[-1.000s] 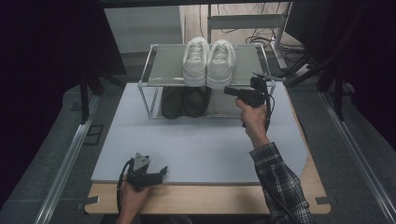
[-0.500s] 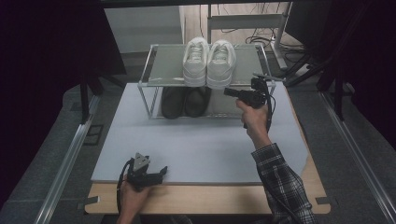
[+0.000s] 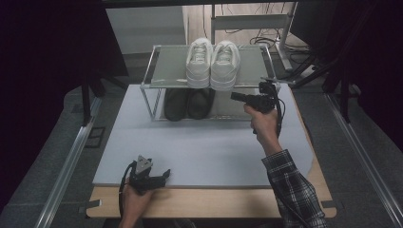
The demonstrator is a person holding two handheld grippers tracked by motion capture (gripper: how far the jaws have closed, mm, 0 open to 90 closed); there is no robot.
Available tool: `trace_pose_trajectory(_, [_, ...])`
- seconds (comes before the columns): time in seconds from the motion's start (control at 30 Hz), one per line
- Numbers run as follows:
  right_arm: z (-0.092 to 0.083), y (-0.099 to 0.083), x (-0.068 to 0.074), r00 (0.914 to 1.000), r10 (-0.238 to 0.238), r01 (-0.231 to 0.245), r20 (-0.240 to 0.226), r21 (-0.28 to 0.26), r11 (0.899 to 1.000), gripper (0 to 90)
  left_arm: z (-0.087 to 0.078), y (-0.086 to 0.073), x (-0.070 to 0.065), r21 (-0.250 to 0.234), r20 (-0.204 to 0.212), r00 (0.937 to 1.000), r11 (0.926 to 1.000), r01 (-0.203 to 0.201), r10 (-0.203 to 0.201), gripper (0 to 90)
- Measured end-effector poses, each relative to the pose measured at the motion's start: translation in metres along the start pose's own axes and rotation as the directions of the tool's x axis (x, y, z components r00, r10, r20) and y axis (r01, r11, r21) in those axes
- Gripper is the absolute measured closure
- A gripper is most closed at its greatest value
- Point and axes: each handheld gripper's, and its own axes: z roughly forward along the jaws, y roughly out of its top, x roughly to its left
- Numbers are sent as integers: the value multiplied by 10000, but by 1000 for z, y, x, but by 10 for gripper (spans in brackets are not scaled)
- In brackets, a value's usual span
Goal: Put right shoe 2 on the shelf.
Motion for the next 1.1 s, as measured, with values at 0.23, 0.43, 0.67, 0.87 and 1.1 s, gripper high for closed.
trace_pose_trajectory(0.23, [-7,-3,1,9991,-383,382,201,81,9992,751,0,0,0,-11,8,10000,10000,15,-15,116])
trace_pose_trajectory(0.43, [-14,-7,0,9974,-659,654,301,193,9977,703,0,0,0,-12,6,10000,10000,14,-14,116])
trace_pose_trajectory(0.67, [-21,-12,2,9886,-1349,1320,663,467,9901,631,0,0,0,-10,5,10000,10000,13,-13,116])
trace_pose_trajectory(0.87, [-27,-17,7,9782,-1909,1863,817,607,9806,546,0,0,0,-11,6,10000,10000,13,-13,116])
trace_pose_trajectory(1.1, [-34,-27,11,9575,-2680,2604,1067,803,9622,454,0,0,0,-14,5,10000,10000,16,-16,116])
